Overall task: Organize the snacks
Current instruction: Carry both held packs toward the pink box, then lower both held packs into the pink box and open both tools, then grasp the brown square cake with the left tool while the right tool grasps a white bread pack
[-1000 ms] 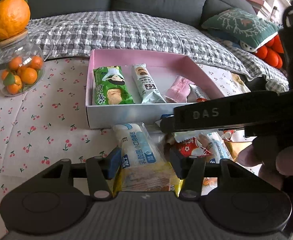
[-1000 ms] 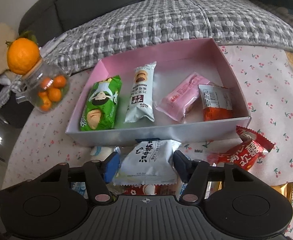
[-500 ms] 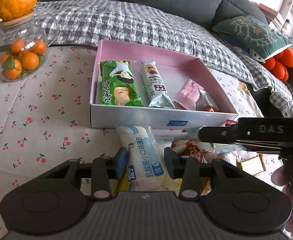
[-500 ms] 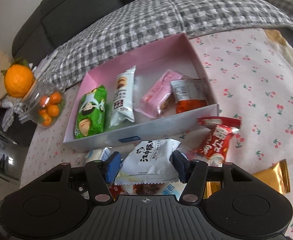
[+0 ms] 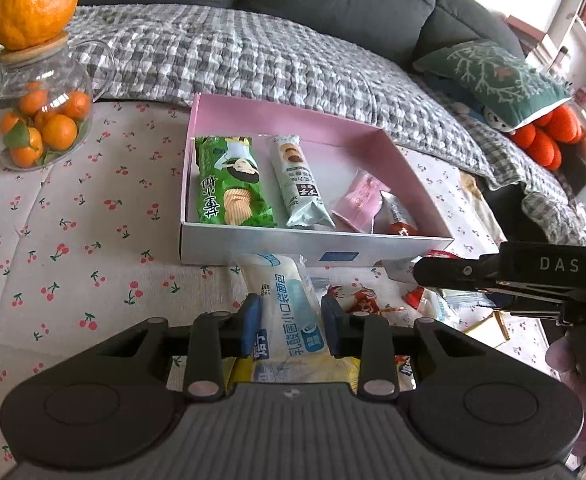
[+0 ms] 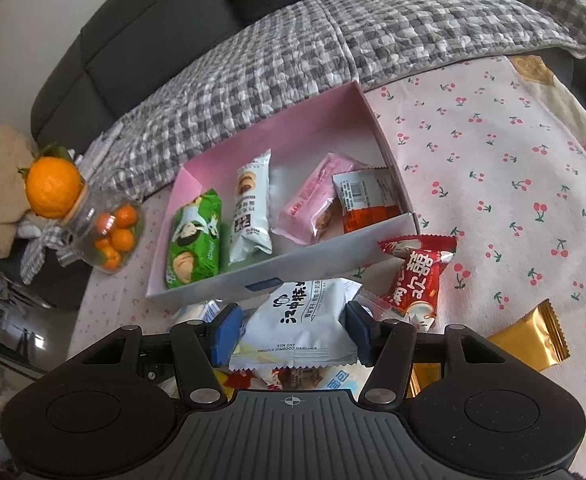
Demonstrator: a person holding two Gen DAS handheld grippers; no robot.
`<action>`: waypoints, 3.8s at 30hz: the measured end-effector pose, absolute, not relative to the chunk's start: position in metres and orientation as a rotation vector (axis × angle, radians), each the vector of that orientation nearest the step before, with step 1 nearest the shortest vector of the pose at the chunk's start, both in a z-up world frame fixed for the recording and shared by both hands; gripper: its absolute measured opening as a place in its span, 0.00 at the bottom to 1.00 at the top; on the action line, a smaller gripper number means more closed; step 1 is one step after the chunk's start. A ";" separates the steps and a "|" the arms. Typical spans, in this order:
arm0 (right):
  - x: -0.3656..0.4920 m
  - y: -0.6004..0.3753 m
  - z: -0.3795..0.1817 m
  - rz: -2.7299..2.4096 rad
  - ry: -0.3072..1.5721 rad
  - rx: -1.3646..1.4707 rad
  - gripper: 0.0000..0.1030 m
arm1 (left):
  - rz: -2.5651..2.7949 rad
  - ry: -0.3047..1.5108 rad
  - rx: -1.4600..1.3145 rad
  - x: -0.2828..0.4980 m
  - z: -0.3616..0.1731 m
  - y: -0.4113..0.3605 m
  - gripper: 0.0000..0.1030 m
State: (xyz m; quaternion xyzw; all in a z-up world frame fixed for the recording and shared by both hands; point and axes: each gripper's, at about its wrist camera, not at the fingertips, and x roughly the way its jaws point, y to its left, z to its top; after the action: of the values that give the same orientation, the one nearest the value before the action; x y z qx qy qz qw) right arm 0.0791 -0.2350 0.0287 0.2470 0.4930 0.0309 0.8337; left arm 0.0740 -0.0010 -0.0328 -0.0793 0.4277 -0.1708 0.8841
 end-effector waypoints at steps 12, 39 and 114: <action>0.067 -0.244 0.046 0.039 0.987 0.555 0.55 | -0.371 0.854 -0.220 0.066 -0.013 0.010 0.28; 0.130 -0.256 0.044 -0.007 0.861 0.647 0.55 | -0.404 0.750 -0.157 0.134 0.006 -0.018 0.28; 0.083 -0.227 0.071 0.041 0.878 0.404 0.93 | -0.364 0.781 0.031 0.107 0.022 -0.009 0.99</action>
State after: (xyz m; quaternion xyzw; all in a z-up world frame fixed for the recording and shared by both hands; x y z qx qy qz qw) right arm 0.0831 -0.2268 0.0710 0.1943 0.4221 0.0198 0.8853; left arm 0.1074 -0.0089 0.0216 0.0149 0.3784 -0.1762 0.9086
